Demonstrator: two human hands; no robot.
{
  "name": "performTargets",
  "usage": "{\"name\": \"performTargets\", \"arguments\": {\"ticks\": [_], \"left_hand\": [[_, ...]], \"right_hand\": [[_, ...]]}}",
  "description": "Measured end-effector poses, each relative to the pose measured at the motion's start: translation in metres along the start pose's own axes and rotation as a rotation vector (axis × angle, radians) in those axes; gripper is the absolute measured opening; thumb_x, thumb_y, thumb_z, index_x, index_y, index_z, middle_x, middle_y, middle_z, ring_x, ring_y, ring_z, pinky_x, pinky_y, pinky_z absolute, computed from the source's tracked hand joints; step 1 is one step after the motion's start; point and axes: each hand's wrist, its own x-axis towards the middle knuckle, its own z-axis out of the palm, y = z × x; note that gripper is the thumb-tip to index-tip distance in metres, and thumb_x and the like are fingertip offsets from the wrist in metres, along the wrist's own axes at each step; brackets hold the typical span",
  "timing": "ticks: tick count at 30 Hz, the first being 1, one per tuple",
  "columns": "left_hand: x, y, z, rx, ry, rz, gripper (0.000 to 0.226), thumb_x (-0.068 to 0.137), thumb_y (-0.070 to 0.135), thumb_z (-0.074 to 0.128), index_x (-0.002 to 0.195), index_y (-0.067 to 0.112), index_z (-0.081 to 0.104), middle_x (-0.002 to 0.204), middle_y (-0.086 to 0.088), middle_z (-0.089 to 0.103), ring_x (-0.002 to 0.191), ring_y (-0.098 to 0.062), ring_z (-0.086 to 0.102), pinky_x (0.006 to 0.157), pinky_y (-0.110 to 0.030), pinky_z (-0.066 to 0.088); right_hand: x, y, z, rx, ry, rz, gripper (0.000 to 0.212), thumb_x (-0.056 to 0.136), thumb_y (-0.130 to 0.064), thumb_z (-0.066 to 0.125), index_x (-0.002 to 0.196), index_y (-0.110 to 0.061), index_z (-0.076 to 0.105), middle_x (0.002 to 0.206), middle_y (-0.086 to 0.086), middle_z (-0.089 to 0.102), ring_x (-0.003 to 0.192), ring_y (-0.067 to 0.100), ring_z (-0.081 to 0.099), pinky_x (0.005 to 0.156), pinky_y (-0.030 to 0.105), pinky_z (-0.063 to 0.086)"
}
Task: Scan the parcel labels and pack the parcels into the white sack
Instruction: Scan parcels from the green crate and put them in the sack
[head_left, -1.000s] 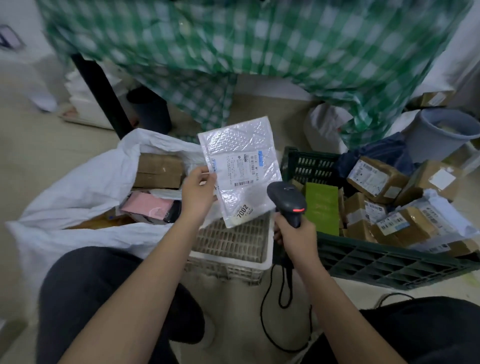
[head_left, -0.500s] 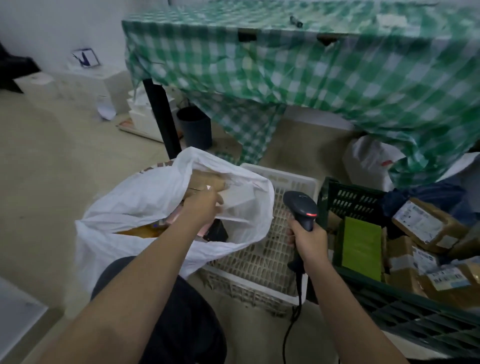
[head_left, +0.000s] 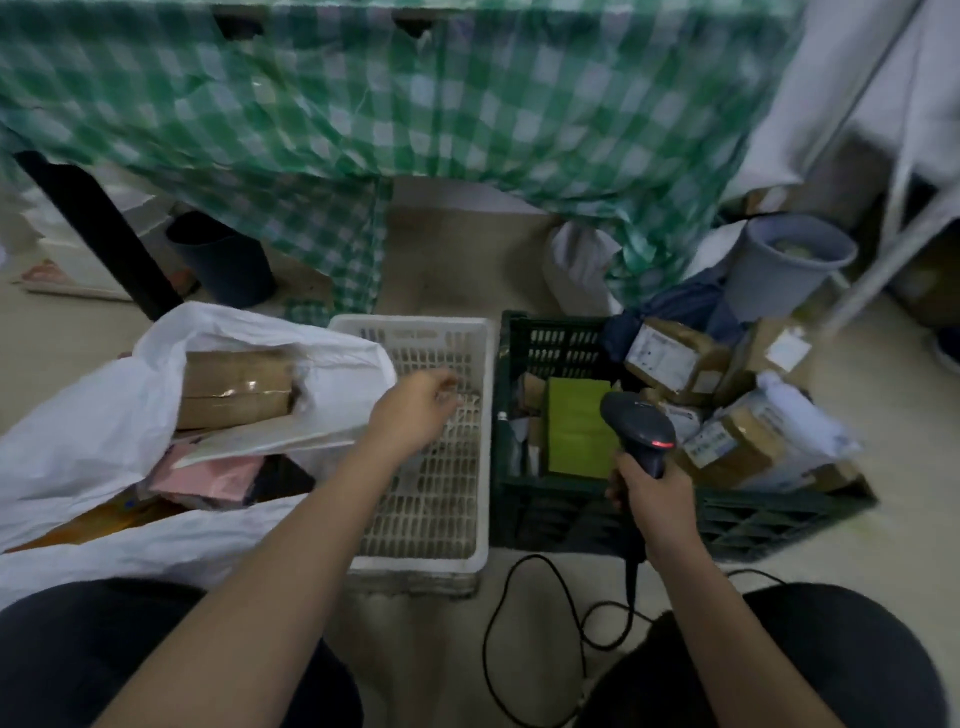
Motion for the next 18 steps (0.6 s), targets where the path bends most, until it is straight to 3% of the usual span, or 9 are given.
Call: {"name": "performTargets", "arguments": {"ticks": [6, 9, 11, 13, 16, 18], "left_hand": [[0.039, 0.126, 0.087, -0.262, -0.082, 0.159, 0.026, 0.095, 0.027, 0.057, 0.12, 0.023, 0.06, 0.109, 0.008, 0.062, 0.102, -0.01, 0.059, 0.089, -0.029, 0.05], [0.058, 0.184, 0.133, -0.352, -0.195, 0.177, 0.027, 0.096, 0.027, 0.057, 0.122, 0.019, 0.059, 0.104, 0.007, 0.058, 0.099, -0.011, 0.058, 0.085, -0.025, 0.049], [0.069, 0.213, 0.165, -0.41, -0.272, 0.152, 0.031, 0.095, 0.027, 0.059, 0.124, 0.016, 0.057, 0.106, 0.004, 0.059, 0.102, -0.015, 0.059, 0.089, -0.03, 0.051], [0.078, 0.232, 0.199, -0.392, -0.326, 0.119, 0.041, 0.092, 0.031, 0.063, 0.129, 0.016, 0.053, 0.116, 0.001, 0.06, 0.107, -0.019, 0.059, 0.093, -0.037, 0.051], [0.08, 0.242, 0.244, -0.326, -0.397, 0.124, 0.054, 0.085, 0.036, 0.069, 0.132, 0.021, 0.048, 0.126, 0.001, 0.055, 0.112, -0.019, 0.056, 0.096, -0.04, 0.048], [0.08, 0.244, 0.265, -0.289, -0.412, 0.171, 0.058, 0.081, 0.039, 0.07, 0.132, 0.028, 0.044, 0.13, -0.001, 0.052, 0.114, -0.022, 0.054, 0.098, -0.044, 0.047]], "right_hand": [[0.034, -0.01, -0.082, 0.123, 0.328, -0.082, 0.026, 0.091, -0.013, 0.06, 0.073, -0.004, 0.043, 0.067, 0.01, 0.045, 0.062, 0.02, 0.04, 0.063, 0.035, 0.03], [0.058, -0.016, -0.115, 0.223, 0.488, -0.102, 0.016, 0.091, -0.019, 0.061, 0.079, -0.014, 0.052, 0.071, 0.003, 0.052, 0.067, 0.019, 0.046, 0.067, 0.035, 0.034], [0.077, -0.02, -0.13, 0.264, 0.565, -0.088, 0.01, 0.089, -0.023, 0.063, 0.083, -0.021, 0.055, 0.074, -0.004, 0.056, 0.073, 0.019, 0.051, 0.07, 0.035, 0.038], [0.094, -0.018, -0.139, 0.294, 0.593, -0.066, 0.008, 0.087, -0.023, 0.065, 0.089, -0.019, 0.059, 0.077, -0.003, 0.06, 0.077, 0.02, 0.055, 0.071, 0.035, 0.042], [0.113, -0.009, -0.144, 0.339, 0.587, -0.031, 0.009, 0.083, -0.018, 0.066, 0.078, -0.022, 0.059, 0.082, 0.006, 0.066, 0.08, 0.024, 0.059, 0.075, 0.042, 0.049], [0.119, -0.003, -0.145, 0.353, 0.565, -0.01, 0.016, 0.083, -0.017, 0.065, 0.074, -0.025, 0.056, 0.077, 0.0, 0.062, 0.074, 0.02, 0.058, 0.072, 0.036, 0.048]]}}
